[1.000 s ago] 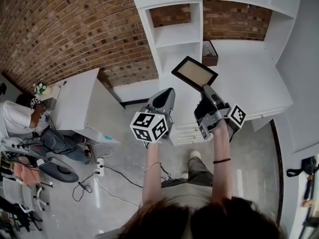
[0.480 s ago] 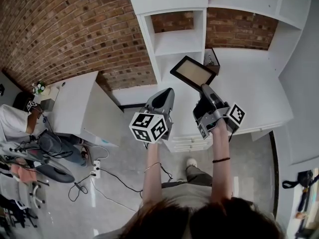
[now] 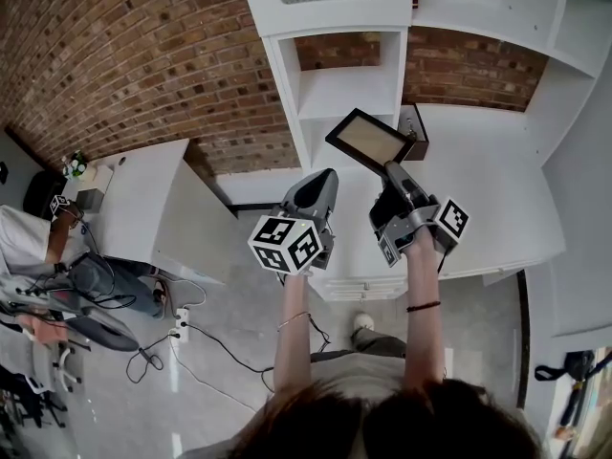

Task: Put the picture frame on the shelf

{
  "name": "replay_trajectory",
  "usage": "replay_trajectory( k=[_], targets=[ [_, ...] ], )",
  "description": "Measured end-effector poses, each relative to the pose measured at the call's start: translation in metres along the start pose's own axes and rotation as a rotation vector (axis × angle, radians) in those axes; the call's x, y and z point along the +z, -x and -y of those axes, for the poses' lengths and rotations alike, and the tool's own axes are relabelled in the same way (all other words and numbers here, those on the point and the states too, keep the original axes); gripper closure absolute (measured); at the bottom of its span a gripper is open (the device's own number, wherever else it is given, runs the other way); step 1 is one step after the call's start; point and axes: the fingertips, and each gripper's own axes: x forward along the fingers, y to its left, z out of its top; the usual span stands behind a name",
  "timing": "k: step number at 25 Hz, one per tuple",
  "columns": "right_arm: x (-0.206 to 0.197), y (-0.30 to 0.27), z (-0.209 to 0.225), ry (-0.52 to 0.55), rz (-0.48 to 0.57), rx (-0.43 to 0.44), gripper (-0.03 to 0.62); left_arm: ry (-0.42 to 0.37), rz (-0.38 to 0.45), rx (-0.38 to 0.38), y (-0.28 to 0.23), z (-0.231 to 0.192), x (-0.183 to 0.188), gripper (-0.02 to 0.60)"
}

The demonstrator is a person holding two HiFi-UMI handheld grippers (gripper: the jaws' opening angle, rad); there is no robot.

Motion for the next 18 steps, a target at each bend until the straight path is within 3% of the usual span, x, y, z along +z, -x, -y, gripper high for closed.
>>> replay_trajectory(
  k=[18],
  targets=[
    [0.027,-0.043,0.020,-0.056,-0.046,0.014,0.520,0.001,-0.024,0.060,-0.037,-0.030,-0.011,0.571]
  ],
)
